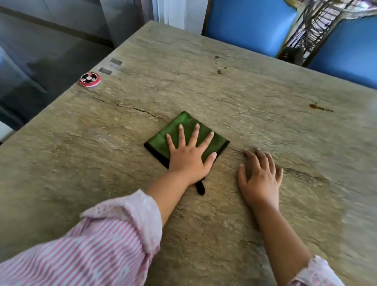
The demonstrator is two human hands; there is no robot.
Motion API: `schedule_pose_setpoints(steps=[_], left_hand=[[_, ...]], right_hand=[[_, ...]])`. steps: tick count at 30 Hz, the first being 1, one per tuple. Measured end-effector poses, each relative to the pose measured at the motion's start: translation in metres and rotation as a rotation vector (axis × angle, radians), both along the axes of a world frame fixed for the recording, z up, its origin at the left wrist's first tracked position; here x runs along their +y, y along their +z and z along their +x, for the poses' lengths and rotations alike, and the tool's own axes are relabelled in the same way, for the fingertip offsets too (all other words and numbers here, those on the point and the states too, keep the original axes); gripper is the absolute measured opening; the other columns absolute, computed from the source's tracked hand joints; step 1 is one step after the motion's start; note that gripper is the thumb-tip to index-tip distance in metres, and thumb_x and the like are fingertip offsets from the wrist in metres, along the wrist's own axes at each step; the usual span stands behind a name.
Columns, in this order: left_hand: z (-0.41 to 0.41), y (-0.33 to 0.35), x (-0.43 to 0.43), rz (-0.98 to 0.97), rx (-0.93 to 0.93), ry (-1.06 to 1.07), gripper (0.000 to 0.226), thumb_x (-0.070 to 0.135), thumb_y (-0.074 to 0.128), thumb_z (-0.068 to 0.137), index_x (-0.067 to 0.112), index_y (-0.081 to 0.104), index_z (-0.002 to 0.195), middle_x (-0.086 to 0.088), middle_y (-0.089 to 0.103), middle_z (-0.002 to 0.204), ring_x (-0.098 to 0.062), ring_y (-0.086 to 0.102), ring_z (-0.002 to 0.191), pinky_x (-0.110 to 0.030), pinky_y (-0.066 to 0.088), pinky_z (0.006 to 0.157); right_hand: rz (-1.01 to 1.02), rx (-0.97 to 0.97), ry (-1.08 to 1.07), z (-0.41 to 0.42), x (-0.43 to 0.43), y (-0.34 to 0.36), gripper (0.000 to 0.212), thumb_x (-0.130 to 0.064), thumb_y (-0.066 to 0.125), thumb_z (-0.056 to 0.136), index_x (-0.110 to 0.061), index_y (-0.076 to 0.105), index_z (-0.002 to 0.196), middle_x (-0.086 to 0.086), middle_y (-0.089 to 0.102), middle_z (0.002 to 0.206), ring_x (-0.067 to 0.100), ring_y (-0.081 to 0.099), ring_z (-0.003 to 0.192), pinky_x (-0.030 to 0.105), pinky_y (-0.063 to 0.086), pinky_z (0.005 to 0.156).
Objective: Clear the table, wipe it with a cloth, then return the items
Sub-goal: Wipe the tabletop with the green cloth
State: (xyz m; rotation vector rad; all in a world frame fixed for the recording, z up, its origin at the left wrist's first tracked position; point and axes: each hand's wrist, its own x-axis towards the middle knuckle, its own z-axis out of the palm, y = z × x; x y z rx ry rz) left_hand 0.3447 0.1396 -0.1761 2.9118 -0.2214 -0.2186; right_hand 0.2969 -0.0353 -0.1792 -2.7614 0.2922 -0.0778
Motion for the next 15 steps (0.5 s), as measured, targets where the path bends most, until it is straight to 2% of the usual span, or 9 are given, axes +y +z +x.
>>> schedule_pose_setpoints(steps=[3, 7, 10, 12, 15], left_hand=[[-0.018, -0.005, 0.025, 0.044, -0.034, 0.027, 0.059, 0.066, 0.017, 0.089, 0.052, -0.002, 0.143, 0.009, -0.009, 0.160, -0.036, -0.013, 0.146, -0.064, -0.004, 0.112], [0.025, -0.001, 0.048, 0.060, 0.015, 0.199, 0.061, 0.066, 0.016, 0.089, 0.049, 0.001, 0.145, 0.006, -0.009, 0.160, -0.039, -0.012, 0.145, -0.064, -0.002, 0.112], [0.051, 0.000, 0.028, 0.043, 0.047, 0.285, 0.061, 0.063, 0.016, 0.091, 0.044, 0.001, 0.147, 0.001, -0.010, 0.160, -0.043, -0.014, 0.143, -0.067, -0.005, 0.111], [0.047, 0.000, 0.004, 0.028, 0.043, 0.255, 0.060, 0.061, 0.016, 0.092, 0.043, 0.002, 0.147, -0.001, -0.011, 0.160, -0.044, -0.016, 0.143, -0.067, -0.007, 0.110], [0.011, -0.001, -0.039, 0.021, 0.015, 0.084, 0.060, 0.060, 0.017, 0.092, 0.043, 0.000, 0.147, -0.001, -0.013, 0.160, -0.043, -0.017, 0.143, -0.065, -0.009, 0.110]], right_hand=[[0.031, -0.004, 0.004, -0.001, -0.001, 0.000, 0.046, -0.040, 0.043, 0.095, -0.030, 0.041, 0.140, -0.001, 0.029, 0.155, 0.021, 0.012, 0.147, 0.051, 0.005, 0.119], [0.016, 0.012, 0.012, 0.000, -0.002, 0.000, 0.047, -0.041, 0.041, 0.094, -0.029, 0.040, 0.139, -0.001, 0.028, 0.155, 0.023, 0.013, 0.146, 0.051, 0.004, 0.119], [0.027, -0.015, 0.001, 0.000, -0.003, -0.002, 0.046, -0.039, 0.041, 0.095, -0.027, 0.040, 0.139, 0.000, 0.030, 0.153, 0.025, 0.014, 0.146, 0.050, 0.005, 0.118], [0.090, -0.069, -0.015, 0.000, -0.004, -0.004, 0.046, -0.034, 0.040, 0.096, -0.021, 0.039, 0.140, 0.002, 0.033, 0.152, 0.025, 0.014, 0.146, 0.048, 0.006, 0.119], [0.275, -0.216, -0.029, -0.001, -0.007, -0.005, 0.049, -0.027, 0.037, 0.093, -0.012, 0.038, 0.140, 0.009, 0.039, 0.147, 0.029, 0.017, 0.145, 0.046, 0.011, 0.119]])
